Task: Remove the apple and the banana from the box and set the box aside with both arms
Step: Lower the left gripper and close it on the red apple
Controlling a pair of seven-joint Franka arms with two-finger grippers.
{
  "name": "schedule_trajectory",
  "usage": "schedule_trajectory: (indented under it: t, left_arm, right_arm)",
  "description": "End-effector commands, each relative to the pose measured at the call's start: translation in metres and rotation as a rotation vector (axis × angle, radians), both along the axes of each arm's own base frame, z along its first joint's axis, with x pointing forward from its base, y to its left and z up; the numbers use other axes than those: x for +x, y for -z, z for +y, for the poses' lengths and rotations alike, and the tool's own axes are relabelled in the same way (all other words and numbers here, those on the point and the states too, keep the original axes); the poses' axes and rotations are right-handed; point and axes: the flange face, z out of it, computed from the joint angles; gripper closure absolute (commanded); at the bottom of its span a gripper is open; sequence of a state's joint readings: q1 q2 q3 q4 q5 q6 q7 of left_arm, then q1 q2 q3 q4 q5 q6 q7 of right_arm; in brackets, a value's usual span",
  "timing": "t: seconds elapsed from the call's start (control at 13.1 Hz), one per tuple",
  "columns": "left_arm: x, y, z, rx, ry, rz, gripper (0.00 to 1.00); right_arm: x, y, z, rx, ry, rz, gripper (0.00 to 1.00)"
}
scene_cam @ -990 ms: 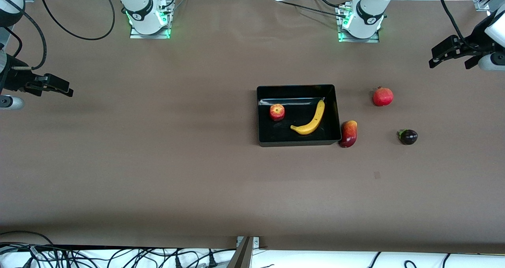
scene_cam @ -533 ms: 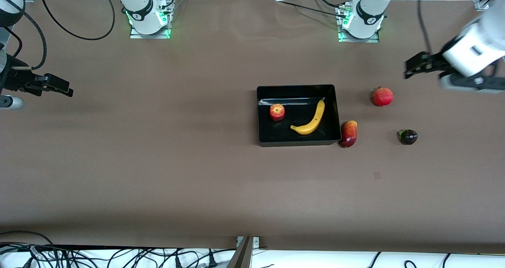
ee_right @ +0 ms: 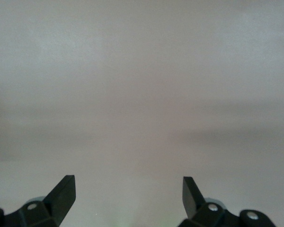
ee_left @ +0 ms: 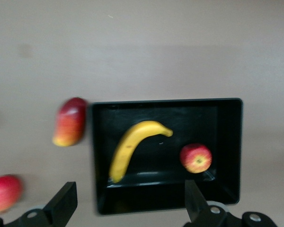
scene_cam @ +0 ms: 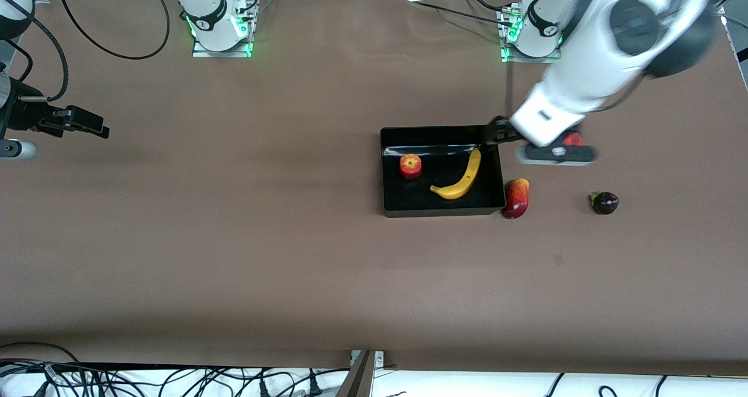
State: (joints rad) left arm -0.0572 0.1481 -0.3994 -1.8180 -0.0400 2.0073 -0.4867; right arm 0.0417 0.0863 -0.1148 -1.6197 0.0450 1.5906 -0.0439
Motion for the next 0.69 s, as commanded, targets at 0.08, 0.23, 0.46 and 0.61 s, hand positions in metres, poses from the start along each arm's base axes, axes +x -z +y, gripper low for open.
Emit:
schedule_trajectory:
  t: [0.08,0.23,0.46,0.61]
  left_arm:
    - [-0.017,0.075,-0.063,-0.032,-0.046,0.032,0.00]
    - [-0.026,0.126,-0.095,-0.055,-0.054,0.051,0.00]
    - [-0.036,0.194,-0.122,-0.060,-0.033,0.080,0.00]
    - [-0.039,0.224,-0.127,-0.048,-0.023,0.083,0.00]
  right_arm:
    - [-0.002,-0.005,-0.003,0.015,0.002,0.011,0.00]
    - [-0.002,-0.005,-0.006,0.016,0.008,0.010,0.00]
    - [-0.002,-0.006,-0.005,0.014,0.005,0.007,0.00]
    - [-0.002,-0.005,-0.005,0.014,0.007,0.009,0.00]
